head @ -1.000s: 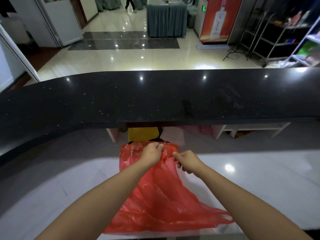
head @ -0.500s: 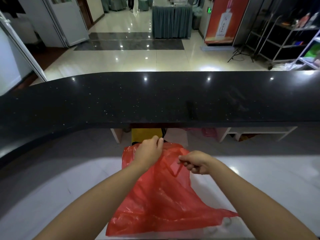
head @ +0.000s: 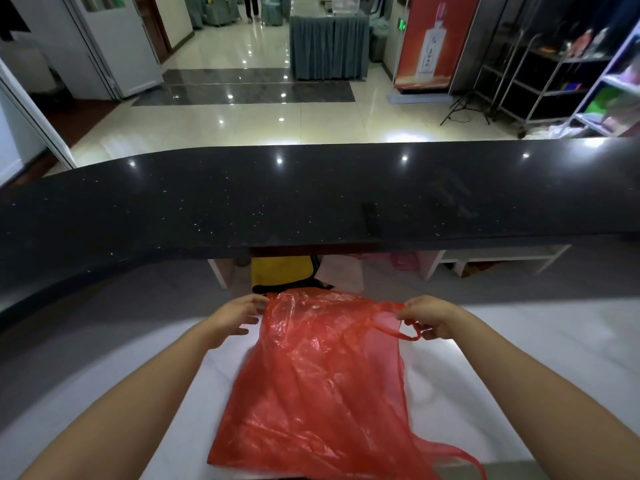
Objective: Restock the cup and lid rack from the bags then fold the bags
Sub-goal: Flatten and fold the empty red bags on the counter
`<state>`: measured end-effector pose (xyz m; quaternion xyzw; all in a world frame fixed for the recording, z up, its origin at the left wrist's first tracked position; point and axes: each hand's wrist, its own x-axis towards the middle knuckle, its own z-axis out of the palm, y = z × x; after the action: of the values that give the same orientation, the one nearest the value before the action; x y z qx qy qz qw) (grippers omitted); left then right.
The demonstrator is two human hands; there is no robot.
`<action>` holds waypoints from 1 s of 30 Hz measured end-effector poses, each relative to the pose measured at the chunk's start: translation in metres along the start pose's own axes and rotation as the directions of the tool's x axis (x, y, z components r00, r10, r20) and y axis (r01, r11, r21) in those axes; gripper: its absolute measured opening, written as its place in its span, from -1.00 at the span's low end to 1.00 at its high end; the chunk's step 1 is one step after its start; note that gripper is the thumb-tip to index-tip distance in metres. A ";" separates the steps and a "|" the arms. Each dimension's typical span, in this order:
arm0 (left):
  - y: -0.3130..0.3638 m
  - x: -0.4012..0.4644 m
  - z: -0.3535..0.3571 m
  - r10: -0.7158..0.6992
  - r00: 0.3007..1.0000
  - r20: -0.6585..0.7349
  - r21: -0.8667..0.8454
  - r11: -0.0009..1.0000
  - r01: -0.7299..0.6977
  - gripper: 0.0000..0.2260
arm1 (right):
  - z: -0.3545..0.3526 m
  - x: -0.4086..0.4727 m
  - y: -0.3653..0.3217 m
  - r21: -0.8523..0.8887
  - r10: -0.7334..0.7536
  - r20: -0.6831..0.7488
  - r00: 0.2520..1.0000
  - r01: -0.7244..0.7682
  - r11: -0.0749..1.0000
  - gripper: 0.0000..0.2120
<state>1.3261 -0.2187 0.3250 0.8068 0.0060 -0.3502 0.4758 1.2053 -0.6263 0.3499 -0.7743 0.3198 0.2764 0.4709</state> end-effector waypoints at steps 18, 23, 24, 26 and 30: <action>0.003 0.054 0.021 0.157 0.988 -0.004 0.401 0.905 -0.142 -0.91 | -0.017 0.011 0.044 0.192 -0.002 -0.148 0.989 0.031 0.981 -0.88; -0.013 0.043 -0.002 0.144 0.989 -0.022 0.367 0.921 -0.126 -0.94 | -0.021 0.014 0.056 0.436 0.056 -0.106 0.993 -0.004 0.900 -0.83; -0.016 0.040 -0.007 0.146 0.988 -0.048 0.342 0.932 -0.121 -0.96 | -0.022 0.013 0.057 0.478 0.061 -0.077 0.995 -0.017 0.878 -0.82; -0.019 0.034 -0.013 0.150 0.982 -0.117 0.286 0.952 -0.111 -0.95 | -0.021 0.012 0.058 0.530 0.055 -0.035 0.998 -0.028 0.848 -0.78; -0.023 0.025 -0.023 0.121 0.941 -0.317 0.221 0.974 -0.051 -0.83 | -0.019 0.016 0.056 0.618 0.053 -0.081 0.995 0.008 0.786 -0.78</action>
<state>1.3501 -0.1961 0.3004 0.8988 0.0127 -0.1883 0.3956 1.1754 -0.6673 0.3151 -0.5863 0.4235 0.1257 0.6791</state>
